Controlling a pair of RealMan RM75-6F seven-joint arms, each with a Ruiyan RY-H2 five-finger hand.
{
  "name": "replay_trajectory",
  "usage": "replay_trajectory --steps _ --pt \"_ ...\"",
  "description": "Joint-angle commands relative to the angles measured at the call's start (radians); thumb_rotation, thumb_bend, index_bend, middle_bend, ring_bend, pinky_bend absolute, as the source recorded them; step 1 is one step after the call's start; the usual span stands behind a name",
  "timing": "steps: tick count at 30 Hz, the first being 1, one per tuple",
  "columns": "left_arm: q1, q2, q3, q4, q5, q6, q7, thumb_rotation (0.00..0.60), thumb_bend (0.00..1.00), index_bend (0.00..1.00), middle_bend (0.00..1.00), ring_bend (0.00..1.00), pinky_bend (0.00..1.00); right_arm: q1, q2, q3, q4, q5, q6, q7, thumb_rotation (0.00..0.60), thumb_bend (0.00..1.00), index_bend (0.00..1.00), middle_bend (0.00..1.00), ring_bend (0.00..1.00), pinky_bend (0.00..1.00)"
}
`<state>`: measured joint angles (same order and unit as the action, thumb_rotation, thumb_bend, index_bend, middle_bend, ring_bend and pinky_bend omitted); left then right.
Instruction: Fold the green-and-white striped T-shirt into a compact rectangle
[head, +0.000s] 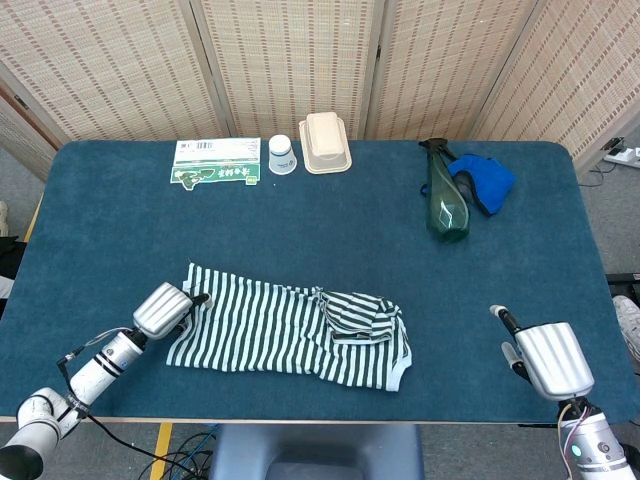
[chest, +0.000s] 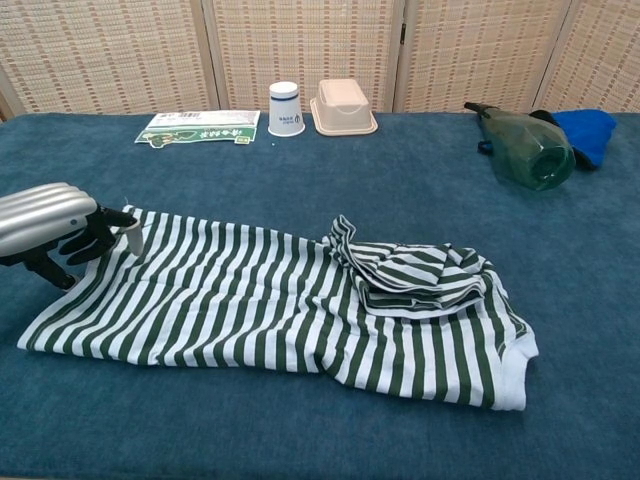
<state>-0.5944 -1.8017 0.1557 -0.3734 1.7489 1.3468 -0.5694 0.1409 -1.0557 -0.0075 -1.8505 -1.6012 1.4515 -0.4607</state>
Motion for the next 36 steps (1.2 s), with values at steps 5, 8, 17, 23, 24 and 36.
replay_trajectory --steps 5,8,17,23,24,36 --pt "-0.003 0.000 0.005 -0.001 0.002 -0.001 0.002 0.600 0.42 0.54 0.87 0.81 0.90 -0.001 -0.002 0.003 0.003 -0.006 -0.005 0.007 0.600 0.39 0.26 0.90 0.95 1.00" --pt "-0.004 0.002 0.006 -0.003 0.002 0.001 0.004 0.600 0.45 0.57 0.88 0.81 0.90 -0.001 -0.002 0.004 0.005 -0.007 -0.007 0.011 0.600 0.39 0.26 0.90 0.95 1.00" --pt "-0.003 0.001 0.005 -0.030 0.001 0.012 0.015 0.600 0.52 0.65 0.90 0.83 0.90 -0.003 0.000 0.008 0.009 -0.016 -0.008 0.030 0.600 0.39 0.27 0.90 0.95 1.00" --pt "0.002 0.017 -0.008 -0.054 -0.015 0.020 0.028 0.600 0.59 0.67 0.90 0.83 0.90 -0.004 -0.001 0.011 0.012 -0.024 -0.006 0.041 0.600 0.39 0.27 0.90 0.95 1.00" --pt "0.005 0.022 -0.011 -0.058 -0.018 0.021 0.029 0.600 0.60 0.67 0.90 0.83 0.90 -0.004 -0.001 0.011 0.013 -0.025 -0.005 0.042 0.600 0.39 0.27 0.90 0.95 1.00" --pt "0.066 0.120 -0.027 -0.110 -0.066 0.007 0.019 0.600 0.63 0.67 0.90 0.83 0.90 -0.001 -0.011 0.016 0.020 -0.041 -0.008 0.056 0.600 0.39 0.27 0.90 0.95 1.00"
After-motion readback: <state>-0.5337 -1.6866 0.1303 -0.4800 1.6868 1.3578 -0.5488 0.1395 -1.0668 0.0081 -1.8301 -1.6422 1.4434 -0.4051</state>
